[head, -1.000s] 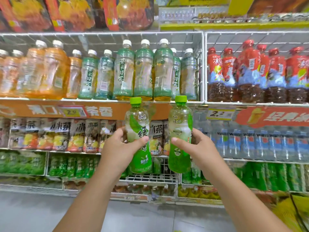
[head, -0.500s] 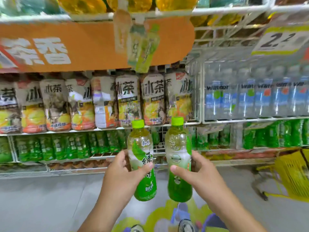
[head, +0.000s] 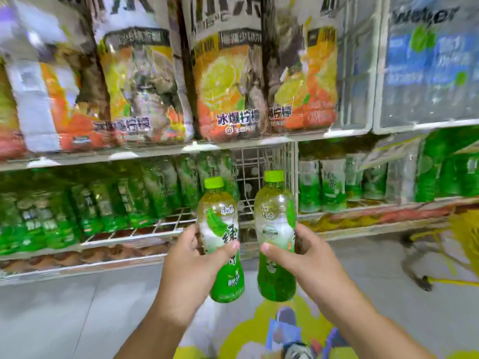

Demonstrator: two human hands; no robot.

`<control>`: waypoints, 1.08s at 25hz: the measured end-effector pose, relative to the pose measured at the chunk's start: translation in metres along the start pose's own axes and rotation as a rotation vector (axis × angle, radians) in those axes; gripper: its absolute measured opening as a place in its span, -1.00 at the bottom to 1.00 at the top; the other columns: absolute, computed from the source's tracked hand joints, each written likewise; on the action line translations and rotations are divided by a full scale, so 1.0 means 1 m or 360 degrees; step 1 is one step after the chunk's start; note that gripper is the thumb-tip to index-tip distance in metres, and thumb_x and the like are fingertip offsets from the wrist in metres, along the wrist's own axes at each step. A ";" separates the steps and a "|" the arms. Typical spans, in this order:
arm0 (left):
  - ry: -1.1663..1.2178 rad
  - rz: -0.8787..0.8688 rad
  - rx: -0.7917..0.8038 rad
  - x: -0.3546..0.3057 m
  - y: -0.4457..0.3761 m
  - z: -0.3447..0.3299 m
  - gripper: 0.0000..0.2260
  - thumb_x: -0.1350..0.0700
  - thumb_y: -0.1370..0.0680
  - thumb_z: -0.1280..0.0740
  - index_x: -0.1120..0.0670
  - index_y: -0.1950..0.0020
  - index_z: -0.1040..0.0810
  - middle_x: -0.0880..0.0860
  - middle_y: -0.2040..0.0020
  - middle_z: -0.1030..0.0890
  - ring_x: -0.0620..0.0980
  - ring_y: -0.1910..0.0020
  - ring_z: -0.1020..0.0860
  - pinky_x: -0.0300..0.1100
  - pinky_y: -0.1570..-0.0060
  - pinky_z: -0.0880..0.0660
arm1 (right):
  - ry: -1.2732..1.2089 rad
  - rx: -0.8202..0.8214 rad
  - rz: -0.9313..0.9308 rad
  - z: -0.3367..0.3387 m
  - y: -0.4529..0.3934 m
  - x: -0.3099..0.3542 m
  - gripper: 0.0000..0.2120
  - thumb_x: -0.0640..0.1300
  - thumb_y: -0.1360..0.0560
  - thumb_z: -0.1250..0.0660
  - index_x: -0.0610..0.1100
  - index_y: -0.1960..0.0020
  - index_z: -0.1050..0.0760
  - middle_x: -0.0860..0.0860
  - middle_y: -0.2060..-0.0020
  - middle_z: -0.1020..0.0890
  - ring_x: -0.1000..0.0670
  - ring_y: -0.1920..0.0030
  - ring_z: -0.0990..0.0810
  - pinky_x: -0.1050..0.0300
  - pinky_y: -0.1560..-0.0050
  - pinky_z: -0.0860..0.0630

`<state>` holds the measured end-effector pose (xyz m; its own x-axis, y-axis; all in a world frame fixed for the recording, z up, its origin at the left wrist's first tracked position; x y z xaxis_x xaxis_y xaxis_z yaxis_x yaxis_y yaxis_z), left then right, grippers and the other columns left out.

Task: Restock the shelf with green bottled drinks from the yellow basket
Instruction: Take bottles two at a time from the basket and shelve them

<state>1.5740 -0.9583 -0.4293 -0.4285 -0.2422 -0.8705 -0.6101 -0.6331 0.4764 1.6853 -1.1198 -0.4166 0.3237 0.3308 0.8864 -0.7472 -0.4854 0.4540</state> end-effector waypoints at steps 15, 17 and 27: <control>-0.0447 -0.0180 -0.0289 0.014 -0.197 -0.077 -0.42 -0.16 -0.38 -0.58 0.03 -0.31 -0.54 -0.03 -0.24 -0.64 -0.02 -0.13 -0.63 -0.21 -0.02 -0.50 | 0.0141 -0.0344 0.0222 0.006 -0.203 -0.038 -0.17 0.17 -0.34 -0.59 -0.12 -0.49 -0.41 0.01 -0.33 -0.59 -0.06 -0.35 -0.56 0.09 -0.29 -0.47; -0.0532 -0.0159 -0.0332 0.014 -0.215 -0.083 -0.30 -0.21 -0.37 -0.56 0.06 -0.40 -0.49 0.05 -0.31 -0.62 0.08 -0.20 -0.60 -0.22 0.00 -0.43 | 0.0142 -0.0441 0.0219 0.003 -0.213 -0.041 -0.43 0.10 -0.38 -0.59 -0.12 -0.28 -0.53 0.04 0.02 -0.69 0.05 0.03 -0.68 0.27 0.12 -0.47; -0.0675 -0.0172 -0.0357 0.024 -0.246 -0.106 -0.30 -0.20 -0.42 -0.54 0.16 -0.41 -0.48 0.10 -0.36 -0.53 0.01 -0.01 -0.49 -0.24 0.12 -0.31 | 0.0346 -0.0670 0.0239 -0.013 -0.241 -0.051 -0.70 -0.03 -0.43 -0.54 0.00 -0.14 -0.60 0.09 0.25 -0.67 0.15 0.42 -0.59 0.23 0.50 -0.44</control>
<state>1.7842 -0.8859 -0.5810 -0.6327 0.1249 -0.7643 -0.5273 -0.7923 0.3071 1.8408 -1.0090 -0.5725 0.0996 0.4650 0.8797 -0.9604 -0.1862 0.2072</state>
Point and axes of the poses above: each hand's wrist, its own y-axis away from the middle knuckle, its own z-axis out of the back of the hand, x = y × z, the point moved 2 cm from there along -y, towards the middle knuckle
